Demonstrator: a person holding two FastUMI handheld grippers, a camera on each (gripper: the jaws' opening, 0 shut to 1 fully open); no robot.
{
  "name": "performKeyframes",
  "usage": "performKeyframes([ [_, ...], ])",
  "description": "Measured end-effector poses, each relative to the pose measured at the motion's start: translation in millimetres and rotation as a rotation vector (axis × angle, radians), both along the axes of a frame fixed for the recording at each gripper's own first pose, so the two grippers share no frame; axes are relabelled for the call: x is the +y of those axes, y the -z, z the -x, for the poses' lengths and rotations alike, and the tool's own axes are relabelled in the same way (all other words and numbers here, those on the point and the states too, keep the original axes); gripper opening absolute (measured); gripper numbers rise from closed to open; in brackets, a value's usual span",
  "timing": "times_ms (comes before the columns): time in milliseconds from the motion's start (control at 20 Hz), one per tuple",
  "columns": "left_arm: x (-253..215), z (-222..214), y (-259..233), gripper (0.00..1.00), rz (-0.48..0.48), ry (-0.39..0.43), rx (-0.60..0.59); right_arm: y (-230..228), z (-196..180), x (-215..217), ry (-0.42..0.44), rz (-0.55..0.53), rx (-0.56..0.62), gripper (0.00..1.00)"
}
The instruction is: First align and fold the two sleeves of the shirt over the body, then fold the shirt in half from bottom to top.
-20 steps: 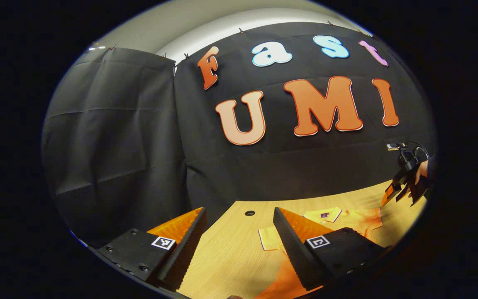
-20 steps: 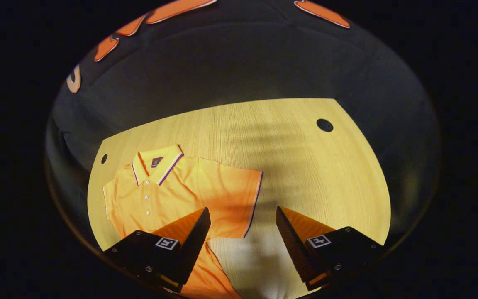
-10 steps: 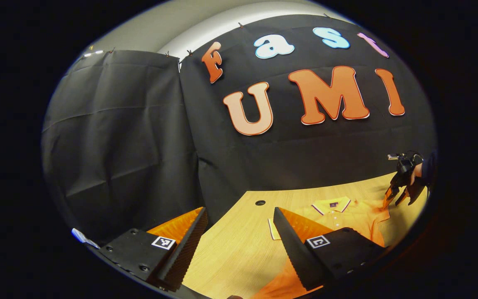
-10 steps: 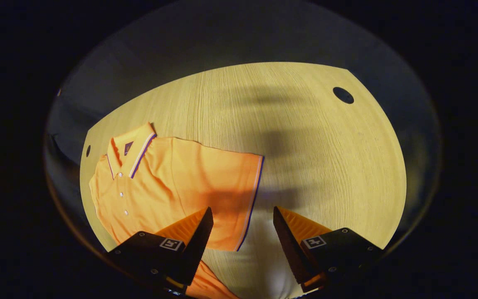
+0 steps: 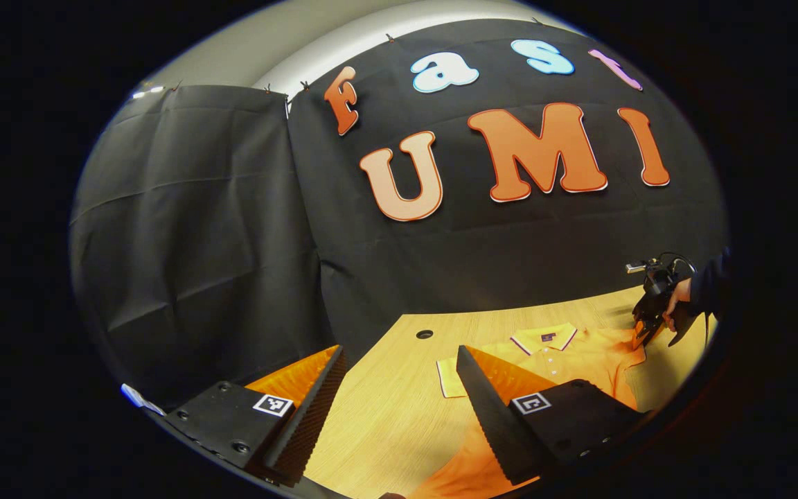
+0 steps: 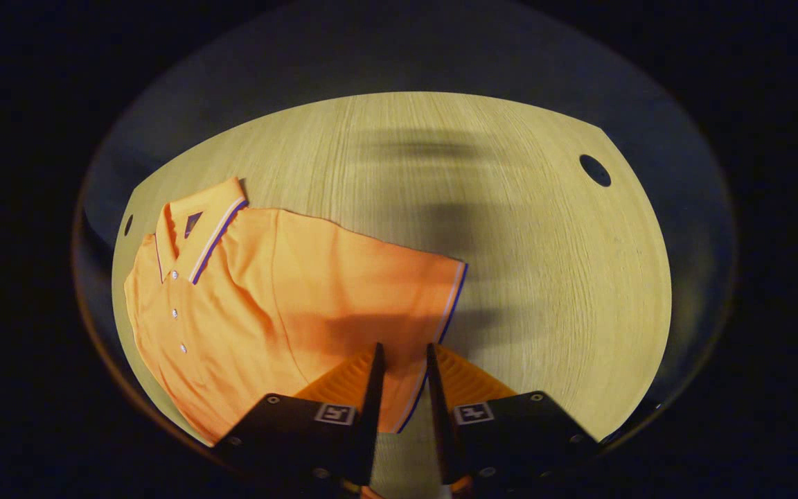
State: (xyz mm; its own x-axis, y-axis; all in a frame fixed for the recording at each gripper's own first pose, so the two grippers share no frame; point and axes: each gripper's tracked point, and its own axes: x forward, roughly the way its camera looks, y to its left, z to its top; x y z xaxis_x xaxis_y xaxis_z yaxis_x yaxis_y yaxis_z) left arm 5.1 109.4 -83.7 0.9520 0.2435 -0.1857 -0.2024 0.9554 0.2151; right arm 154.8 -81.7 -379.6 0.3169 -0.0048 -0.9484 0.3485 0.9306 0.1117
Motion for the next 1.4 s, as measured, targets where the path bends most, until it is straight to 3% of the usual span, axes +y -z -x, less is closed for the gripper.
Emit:
performKeyframes([
  [100, -3.6, -1.5, -3.6, 1.00, 0.000, 0.009, -0.013, -2.5, -0.1, 1.6, 0.002, -0.035, -0.012, 0.18],
  [250, -2.2, 0.4, -6.4, 0.99, -0.013, 0.015, -0.018, -12.9, -5.9, 11.8, 0.058, -0.171, -0.056, 0.07],
  [400, 0.1, 0.2, -0.8, 0.99, 0.006, 0.008, -0.006, -41.9, -25.2, 13.9, 0.072, -0.189, -0.168, 0.07],
  [650, 3.9, 0.7, 6.7, 0.99, 0.016, 0.005, 0.007, -76.7, -34.8, 40.0, -0.026, -0.185, -0.228, 0.06],
  [950, 12.4, 8.2, 11.0, 0.99, 0.022, -0.009, 0.012, -108.3, -46.9, 95.0, -0.110, -0.292, -0.279, 0.07],
  [1050, 12.2, 8.4, 12.1, 0.99, 0.052, -0.007, 0.011, -124.8, -46.2, 119.4, -0.145, -0.389, -0.303, 0.18],
  [1100, 12.3, 6.3, 13.0, 0.98, 0.072, -0.004, 0.014, -130.9, -45.4, 127.5, -0.165, -0.414, -0.314, 0.31],
  [1300, 18.4, -8.1, 21.1, 0.99, 0.101, 0.006, 0.040, -139.1, -38.5, 129.2, -0.231, -0.364, -0.356, 0.62],
  [1350, 19.5, -15.8, 24.6, 0.99, 0.111, 0.014, 0.052, -142.1, -35.7, 128.2, -0.240, -0.340, -0.369, 0.53],
  [1400, 22.2, -25.3, 26.7, 1.00, 0.119, 0.020, 0.060, -147.7, -34.2, 125.7, -0.246, -0.319, -0.392, 0.70],
])
